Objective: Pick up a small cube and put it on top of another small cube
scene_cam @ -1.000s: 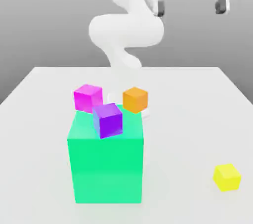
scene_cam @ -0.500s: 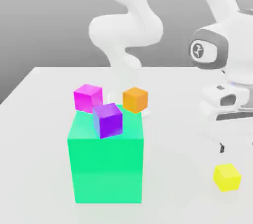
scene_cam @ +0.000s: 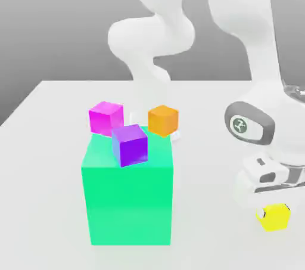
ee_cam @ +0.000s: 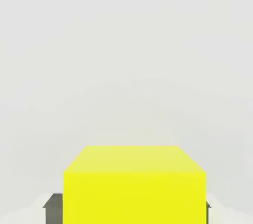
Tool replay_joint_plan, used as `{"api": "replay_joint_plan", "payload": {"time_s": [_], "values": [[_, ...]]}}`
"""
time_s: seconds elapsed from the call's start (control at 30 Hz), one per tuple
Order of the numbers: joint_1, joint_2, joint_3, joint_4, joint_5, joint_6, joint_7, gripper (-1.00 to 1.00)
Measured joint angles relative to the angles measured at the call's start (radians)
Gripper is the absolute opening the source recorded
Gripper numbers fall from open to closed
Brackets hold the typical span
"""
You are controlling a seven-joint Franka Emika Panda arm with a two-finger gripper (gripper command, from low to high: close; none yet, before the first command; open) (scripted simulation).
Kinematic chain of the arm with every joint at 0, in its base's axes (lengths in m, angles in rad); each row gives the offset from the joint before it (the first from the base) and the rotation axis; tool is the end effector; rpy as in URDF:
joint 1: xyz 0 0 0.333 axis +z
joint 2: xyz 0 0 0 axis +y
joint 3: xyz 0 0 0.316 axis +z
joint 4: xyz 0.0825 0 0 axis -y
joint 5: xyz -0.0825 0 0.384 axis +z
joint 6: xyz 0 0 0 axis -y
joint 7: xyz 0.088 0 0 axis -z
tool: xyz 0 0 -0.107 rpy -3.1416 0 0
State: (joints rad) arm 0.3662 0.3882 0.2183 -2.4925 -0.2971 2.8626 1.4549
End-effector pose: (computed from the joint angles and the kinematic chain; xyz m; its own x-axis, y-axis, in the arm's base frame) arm 0.3704 0.2747 0.1411 0.8253 -0.5647 -0.0005 -0.5647 -0.8253 -0.0022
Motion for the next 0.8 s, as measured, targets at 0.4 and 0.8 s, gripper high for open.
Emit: {"api": "replay_joint_plan", "payload": {"time_s": [0.4,0.8], "values": [[-0.245,-0.432,-0.033,-0.012,0.244,-0.404,-0.271,-1.0],[-0.431,-0.803,-0.245,-0.003,0.289,-0.781,-0.435,-1.0]]}}
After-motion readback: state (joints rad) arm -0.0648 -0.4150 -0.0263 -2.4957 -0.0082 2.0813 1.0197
